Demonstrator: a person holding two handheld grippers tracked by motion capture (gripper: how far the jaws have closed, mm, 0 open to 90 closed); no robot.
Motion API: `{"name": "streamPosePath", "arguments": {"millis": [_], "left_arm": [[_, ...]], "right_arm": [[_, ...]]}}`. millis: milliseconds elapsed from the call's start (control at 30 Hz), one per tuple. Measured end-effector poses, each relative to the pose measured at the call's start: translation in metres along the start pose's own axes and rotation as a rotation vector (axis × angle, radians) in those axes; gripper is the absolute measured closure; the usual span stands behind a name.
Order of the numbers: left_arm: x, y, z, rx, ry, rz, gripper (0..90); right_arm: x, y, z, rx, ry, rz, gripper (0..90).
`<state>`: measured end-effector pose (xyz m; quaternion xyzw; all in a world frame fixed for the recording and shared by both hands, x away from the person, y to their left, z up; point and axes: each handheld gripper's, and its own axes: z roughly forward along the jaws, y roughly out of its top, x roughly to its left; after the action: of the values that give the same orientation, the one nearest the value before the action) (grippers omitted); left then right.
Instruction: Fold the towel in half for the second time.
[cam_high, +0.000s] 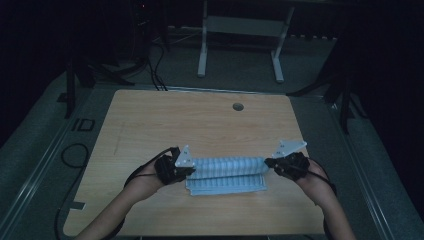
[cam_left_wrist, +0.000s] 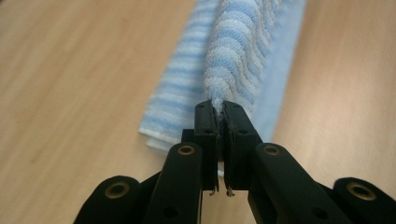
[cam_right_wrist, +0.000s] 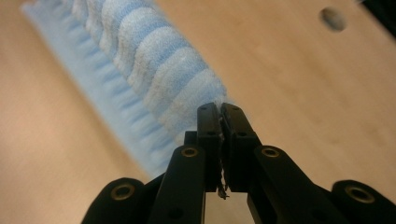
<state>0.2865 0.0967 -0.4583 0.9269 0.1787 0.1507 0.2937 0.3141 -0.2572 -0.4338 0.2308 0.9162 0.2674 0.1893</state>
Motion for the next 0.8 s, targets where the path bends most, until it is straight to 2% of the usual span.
{"name": "streamPosePath", "arguments": {"millis": [67, 100, 133, 200, 333, 433, 500, 533, 567, 633, 700, 733, 800], "left_arm": [[-0.002, -0.002, 0.001, 0.007, -0.009, 0.002, 85.3], [-0.009, -0.007, 0.005, 0.008, -0.024, -0.003, 85.3], [-0.011, -0.009, 0.008, 0.023, -0.036, 0.004, 85.3], [-0.017, -0.014, 0.014, 0.035, -0.044, 0.005, 85.2], [-0.023, -0.025, 0.026, 0.059, -0.072, -0.011, 85.1], [-0.028, -0.031, 0.033, 0.083, -0.092, -0.007, 84.3], [-0.032, -0.033, 0.035, 0.112, -0.11, 0.012, 79.4], [-0.032, -0.033, 0.033, 0.118, -0.115, 0.012, 74.0], [-0.032, -0.033, 0.031, 0.117, -0.122, 0.01, 68.9], [-0.027, -0.03, 0.024, 0.098, -0.102, -0.014, 61.3], [-0.019, -0.026, 0.016, 0.065, -0.097, -0.059, 59.5], [-0.016, -0.024, 0.014, 0.052, -0.09, -0.078, 55.6], [-0.011, -0.02, 0.015, 0.05, -0.082, -0.084, 53.6]], "right_arm": [[0.005, -0.006, 0.002, -0.002, 0.013, 0.011, 86.7], [0.009, -0.01, 0.004, 0.008, 0.019, 0.006, 86.6], [0.018, -0.019, 0.009, 0.035, 0.029, 0.007, 86.6], [0.027, -0.026, 0.014, 0.06, 0.048, -0.007, 86.6], [0.034, -0.038, 0.023, 0.068, 0.075, 0.014, 86.6], [0.038, -0.043, 0.027, 0.077, 0.088, 0.028, 86.5], [0.04, -0.046, 0.029, 0.091, 0.115, 0.043, 83.1], [0.041, -0.047, 0.029, 0.102, 0.119, 0.037, 77.4], [0.041, -0.048, 0.027, 0.093, 0.109, 0.038, 74.5], [0.038, -0.046, 0.017, 0.064, 0.089, 0.058, 71.8], [0.031, -0.041, 0.01, 0.036, 0.073, 0.078, 68.1], [0.029, -0.037, 0.008, 0.027, 0.066, 0.077, 66.0], [0.026, -0.029, 0.01, 0.025, 0.063, 0.069, 63.9]]}}
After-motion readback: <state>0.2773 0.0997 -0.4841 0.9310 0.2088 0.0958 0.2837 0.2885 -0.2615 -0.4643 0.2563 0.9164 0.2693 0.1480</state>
